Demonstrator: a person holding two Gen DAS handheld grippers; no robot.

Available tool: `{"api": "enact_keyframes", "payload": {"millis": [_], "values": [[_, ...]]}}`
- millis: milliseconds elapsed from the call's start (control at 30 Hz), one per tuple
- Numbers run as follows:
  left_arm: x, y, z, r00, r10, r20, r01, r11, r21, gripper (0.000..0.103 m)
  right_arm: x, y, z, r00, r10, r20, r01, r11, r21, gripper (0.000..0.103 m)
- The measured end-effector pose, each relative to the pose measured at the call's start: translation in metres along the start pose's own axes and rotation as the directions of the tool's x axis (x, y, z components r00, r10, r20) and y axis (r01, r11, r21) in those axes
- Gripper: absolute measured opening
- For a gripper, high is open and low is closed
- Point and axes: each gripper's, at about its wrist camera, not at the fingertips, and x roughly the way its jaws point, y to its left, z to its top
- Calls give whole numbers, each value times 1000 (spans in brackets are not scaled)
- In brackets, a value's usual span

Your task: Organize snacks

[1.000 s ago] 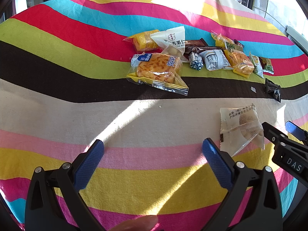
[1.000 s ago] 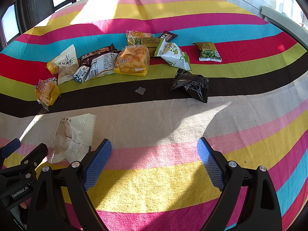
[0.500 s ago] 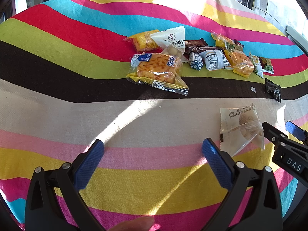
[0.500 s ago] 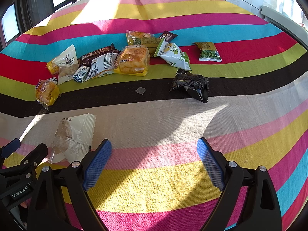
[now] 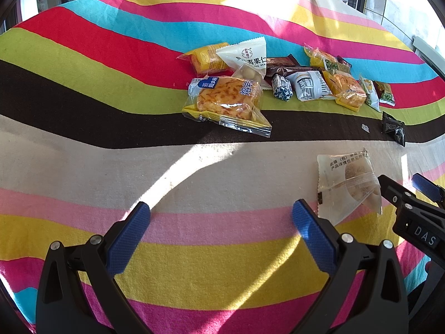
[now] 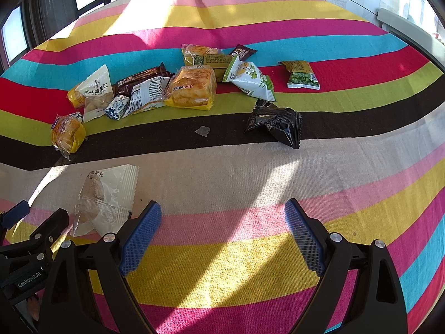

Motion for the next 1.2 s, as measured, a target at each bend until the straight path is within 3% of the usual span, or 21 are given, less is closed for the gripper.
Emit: {"api": "enact_keyframes", "payload": {"millis": [100, 200, 300, 400, 567, 633, 867, 1200], "values": [[-2, 5, 0, 999, -40, -28, 41, 998, 44, 102, -1, 0, -3, 999, 26, -37, -27, 999, -32, 87], [-7, 24, -7, 999, -23, -22, 23, 1000, -2, 102, -3, -2, -5, 996, 72, -61, -78, 993, -90, 87], [-12, 46, -13, 1000, 2, -22, -3, 999, -51, 102, -14, -10, -12, 986, 159, -52, -162, 986, -43, 87], [-13, 54, -14, 999, 19, -26, -20, 999, -45, 102, -20, -8, -15, 988, 137, -72, -135, 990, 30, 87], [-14, 61, -15, 999, 39, -25, -41, 997, -71, 102, -28, 18, -1, 977, 212, -32, -209, 975, 68, 87], [-13, 63, -13, 998, 49, -29, -51, 995, -86, 102, -29, 40, 3, 981, 194, -23, -194, 981, 11, 87], [-21, 78, -10, 995, 95, -37, -99, 988, -120, 102, -16, 95, 3, 1000, 18, -10, -20, 984, -175, 87], [-44, 86, -3, 987, 157, 44, -150, 980, -132, 102, -6, 90, 1, 998, 43, -41, -49, 985, -166, 86]]}}
